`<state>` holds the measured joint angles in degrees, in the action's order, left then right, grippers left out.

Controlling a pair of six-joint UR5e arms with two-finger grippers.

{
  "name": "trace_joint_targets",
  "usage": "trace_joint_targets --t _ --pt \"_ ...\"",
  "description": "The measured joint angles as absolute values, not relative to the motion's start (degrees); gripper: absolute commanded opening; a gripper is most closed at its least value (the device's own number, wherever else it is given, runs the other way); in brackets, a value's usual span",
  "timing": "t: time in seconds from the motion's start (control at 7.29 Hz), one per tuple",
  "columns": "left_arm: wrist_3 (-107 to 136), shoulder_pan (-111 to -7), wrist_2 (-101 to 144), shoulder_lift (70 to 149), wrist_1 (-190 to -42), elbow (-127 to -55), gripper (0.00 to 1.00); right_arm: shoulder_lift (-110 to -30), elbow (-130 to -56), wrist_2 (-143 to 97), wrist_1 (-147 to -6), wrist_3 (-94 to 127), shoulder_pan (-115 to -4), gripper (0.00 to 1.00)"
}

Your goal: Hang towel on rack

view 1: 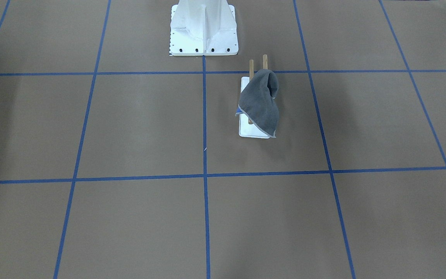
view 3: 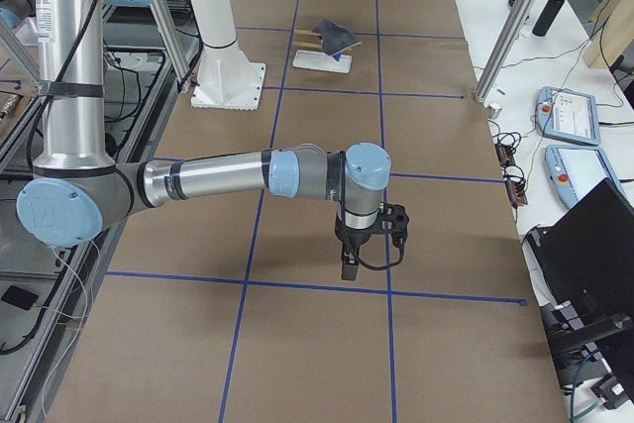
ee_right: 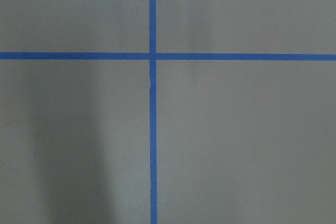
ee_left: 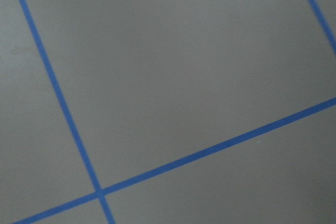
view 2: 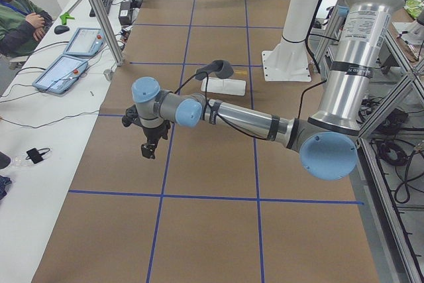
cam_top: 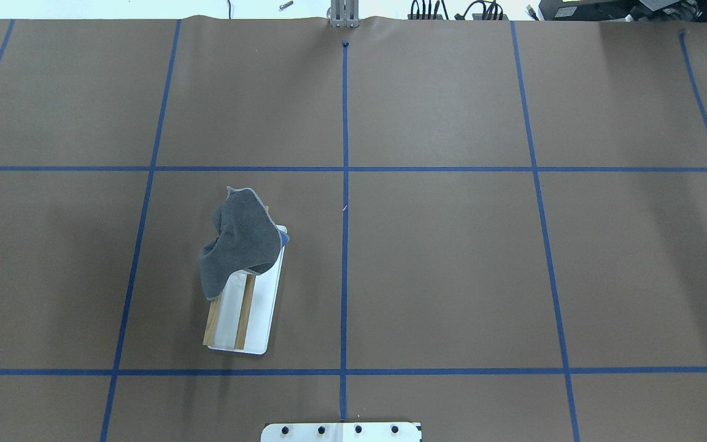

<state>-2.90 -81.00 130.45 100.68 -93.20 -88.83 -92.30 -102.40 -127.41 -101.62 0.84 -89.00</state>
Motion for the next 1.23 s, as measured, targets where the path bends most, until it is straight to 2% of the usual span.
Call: trace_joint_targets --t 0.41,0.82,1.23 --pt "-3.8 -86.27 130.03 97.57 -90.91 -88.98 0.98 -92.01 -102.39 -127.39 -101.52 0.78 -89.03 1.0" --pt "-7.96 -89.45 129.99 91.39 -86.46 -95.64 0.98 -91.73 -102.42 -127.36 -101.51 0.71 -88.96 1.0" --pt "-8.42 -90.11 128.92 88.68 -82.98 -100.12 0.98 -91.6 -102.39 -127.35 -101.51 0.72 -88.89 1.0"
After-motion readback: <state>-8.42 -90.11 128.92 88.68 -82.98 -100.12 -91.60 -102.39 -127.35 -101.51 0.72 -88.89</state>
